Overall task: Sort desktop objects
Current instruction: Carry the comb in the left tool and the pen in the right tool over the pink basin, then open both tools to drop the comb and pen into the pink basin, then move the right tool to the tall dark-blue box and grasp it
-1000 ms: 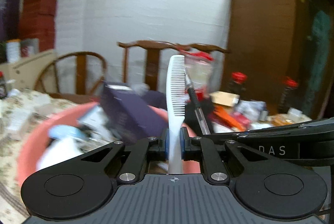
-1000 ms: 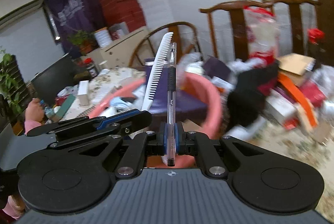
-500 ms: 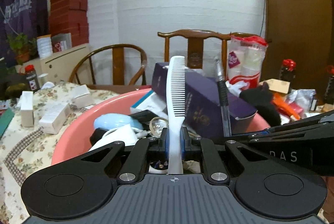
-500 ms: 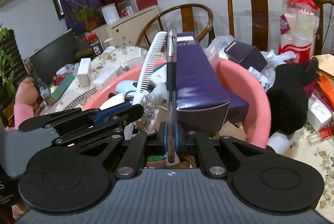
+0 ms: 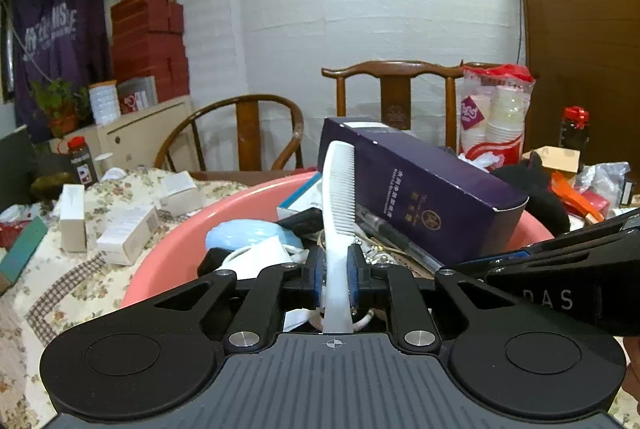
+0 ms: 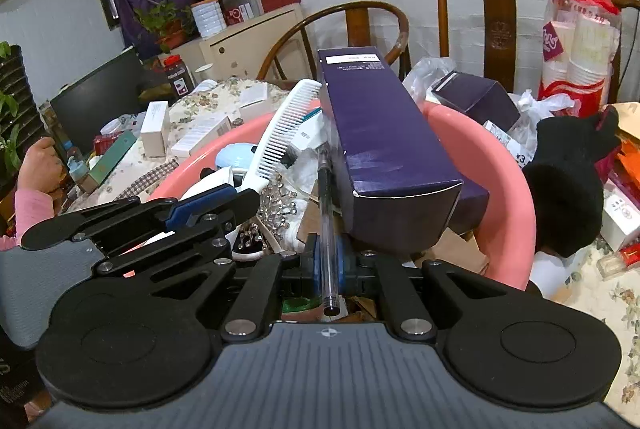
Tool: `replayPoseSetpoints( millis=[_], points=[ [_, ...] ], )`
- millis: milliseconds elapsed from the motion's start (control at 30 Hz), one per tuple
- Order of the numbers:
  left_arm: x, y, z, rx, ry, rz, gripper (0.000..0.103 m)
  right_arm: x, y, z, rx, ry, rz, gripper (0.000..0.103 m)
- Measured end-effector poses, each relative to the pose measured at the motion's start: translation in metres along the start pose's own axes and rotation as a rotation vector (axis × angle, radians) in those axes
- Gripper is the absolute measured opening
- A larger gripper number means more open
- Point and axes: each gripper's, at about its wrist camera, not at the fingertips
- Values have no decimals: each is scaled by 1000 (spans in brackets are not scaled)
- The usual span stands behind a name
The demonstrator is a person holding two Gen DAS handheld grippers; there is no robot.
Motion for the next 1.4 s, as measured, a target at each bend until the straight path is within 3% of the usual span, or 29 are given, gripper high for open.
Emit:
replayPoseSetpoints(
  millis=[367,433,533,600,867,967,1133,1300,1400],
  points=[
    [-3,-2,0,-17,-20,-37,45,2,-5,-1,2,-23,-8,13],
    [-3,-1,-1,-12,-24,-46,51,4,-6,-2,2,-36,-1,19],
    [-3,5,-5,1,-28,-71,65,11,-11,-4,-13,-78,20,45],
    [-4,11,-9,20,-34,-85,76,17,-14,-5,-18,-120,30,71],
    [7,25,-17,86,-26,-135,77,59,-38,-6,-36,-222,62,74],
    [28,15,-20,84,-48,-84,77,86,-61,2,-46,-245,96,74],
    [57,-36,-21,36,-60,108,82,137,-119,30,-94,-260,216,74],
    [51,-122,-11,-68,21,331,82,176,-188,70,-168,-197,397,74],
    [33,-173,-5,-124,79,370,82,192,-226,92,-226,-160,474,73]
  ],
)
Point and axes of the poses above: each gripper's, at about its wrist camera, not at the fingertips, and x roughly against the way its jaws point, y to its left, z to its underside, and after that the axes turned 3 degrees about -y, right-handed
